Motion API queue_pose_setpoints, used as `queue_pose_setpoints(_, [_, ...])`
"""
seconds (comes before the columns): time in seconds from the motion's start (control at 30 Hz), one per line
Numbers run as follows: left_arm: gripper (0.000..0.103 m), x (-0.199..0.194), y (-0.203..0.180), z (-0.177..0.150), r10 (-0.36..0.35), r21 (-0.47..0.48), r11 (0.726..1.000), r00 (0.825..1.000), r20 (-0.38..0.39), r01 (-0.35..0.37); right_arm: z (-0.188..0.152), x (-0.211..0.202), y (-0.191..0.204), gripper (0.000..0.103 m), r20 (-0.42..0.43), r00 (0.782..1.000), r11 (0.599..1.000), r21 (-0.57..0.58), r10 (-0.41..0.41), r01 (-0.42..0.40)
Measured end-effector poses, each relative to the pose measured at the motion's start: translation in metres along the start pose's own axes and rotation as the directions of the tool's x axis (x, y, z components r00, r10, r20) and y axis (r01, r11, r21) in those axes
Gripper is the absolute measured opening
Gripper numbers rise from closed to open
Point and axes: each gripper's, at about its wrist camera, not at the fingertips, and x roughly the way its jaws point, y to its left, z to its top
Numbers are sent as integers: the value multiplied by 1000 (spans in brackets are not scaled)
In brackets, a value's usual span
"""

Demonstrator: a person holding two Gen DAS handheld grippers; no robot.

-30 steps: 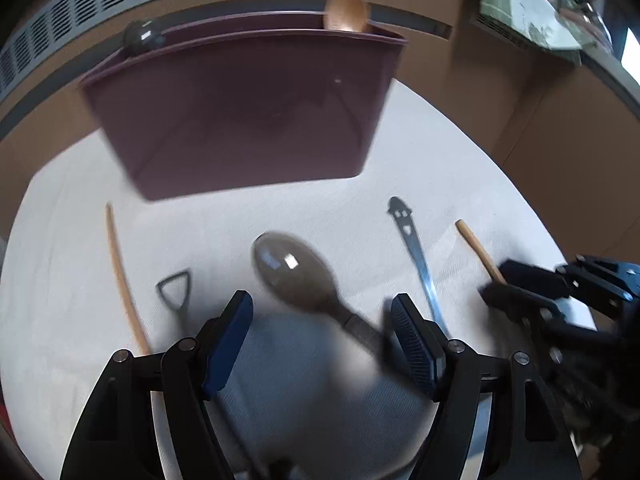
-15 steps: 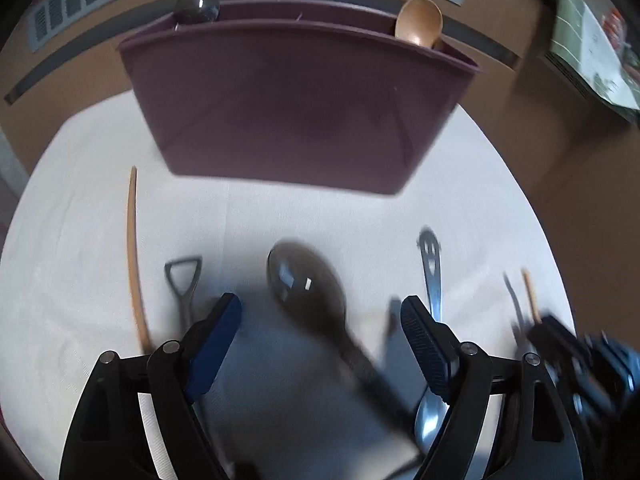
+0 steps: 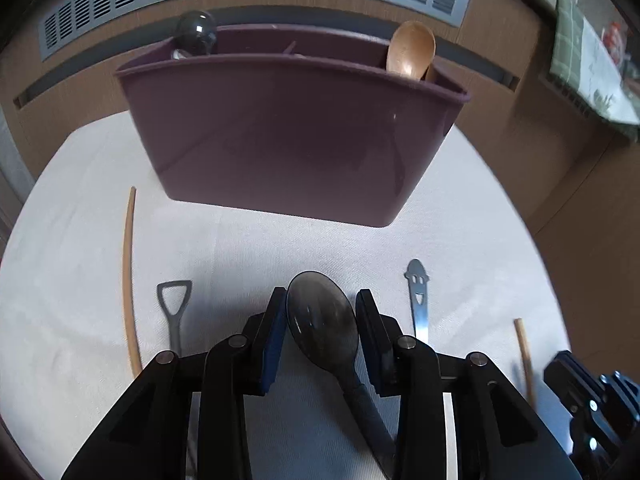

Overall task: Organize utensils
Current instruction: 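Grasp the grey translucent spoon with the left tool while the right tool lifts the chopstick, then lift the grey spoon and the chopstick up toward the maroon holder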

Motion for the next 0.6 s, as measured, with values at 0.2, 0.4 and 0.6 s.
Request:
queue_pose_setpoints(0.2, [35, -41, 39, -13, -124, -63, 990, 990, 74, 128, 6, -9, 13, 6, 6, 1000, 999, -37, 24, -24])
queue_pose_setpoints(0.4, [35, -85, 74, -15, -162, -76, 981, 970, 181, 178, 5, -3, 15, 13, -51, 999, 995, -101, -19, 13])
queue_pose_setpoints(0.6, [35, -107, 74, -13, -169, -7, 985, 959, 227, 175, 0, 19, 5, 14, -129, 989, 997, -54, -68, 61])
